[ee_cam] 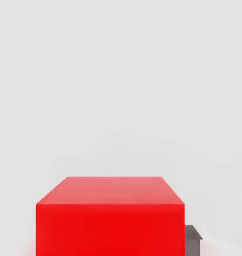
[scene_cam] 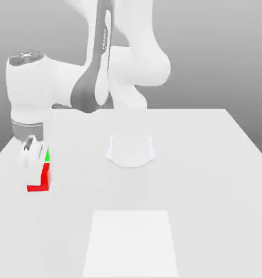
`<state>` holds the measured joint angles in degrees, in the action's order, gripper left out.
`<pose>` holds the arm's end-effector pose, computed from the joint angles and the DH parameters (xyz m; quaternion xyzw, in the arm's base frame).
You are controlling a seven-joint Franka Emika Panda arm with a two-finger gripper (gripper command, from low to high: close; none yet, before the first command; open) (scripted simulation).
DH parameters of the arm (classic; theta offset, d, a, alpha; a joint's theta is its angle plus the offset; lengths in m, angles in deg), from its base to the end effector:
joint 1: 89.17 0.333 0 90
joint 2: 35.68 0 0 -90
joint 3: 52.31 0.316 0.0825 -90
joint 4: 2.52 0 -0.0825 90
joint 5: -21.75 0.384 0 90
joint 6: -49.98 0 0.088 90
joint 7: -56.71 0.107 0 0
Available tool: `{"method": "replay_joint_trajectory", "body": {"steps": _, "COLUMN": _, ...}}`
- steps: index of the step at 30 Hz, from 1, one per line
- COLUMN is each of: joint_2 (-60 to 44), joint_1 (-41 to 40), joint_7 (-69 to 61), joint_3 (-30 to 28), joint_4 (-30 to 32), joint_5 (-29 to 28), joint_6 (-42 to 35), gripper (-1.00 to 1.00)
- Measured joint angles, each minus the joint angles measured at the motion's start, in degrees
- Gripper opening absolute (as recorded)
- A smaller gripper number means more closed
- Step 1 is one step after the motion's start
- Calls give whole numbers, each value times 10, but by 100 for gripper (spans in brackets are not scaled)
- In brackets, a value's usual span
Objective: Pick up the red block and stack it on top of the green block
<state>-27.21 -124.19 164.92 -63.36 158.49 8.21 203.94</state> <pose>0.2678 -0.2626 0.2490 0.3247 -0.9450 0.0308 0.0269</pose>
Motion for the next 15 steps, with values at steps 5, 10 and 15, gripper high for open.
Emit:
{"method": "replay_joint_trajectory", "body": {"steps": 5, "joint_2": 39, "joint_1": -115, "joint_7": 99, "joint_3": -58, "joint_4": 27, "joint_5": -23, "joint_6": -10, "gripper": -100}}
{"method": "replay_joint_trajectory", "body": {"steps": 10, "joint_2": 72, "joint_1": -228, "joint_7": 193, "joint_3": -115, "joint_4": 55, "joint_5": -36, "joint_6": -16, "gripper": -100}}
{"method": "replay_joint_trajectory", "body": {"steps": 15, "joint_2": 85, "joint_1": -312, "joint_7": 257, "joint_3": -159, "joint_4": 78, "joint_5": -32, "joint_6": -10, "gripper": -100}}
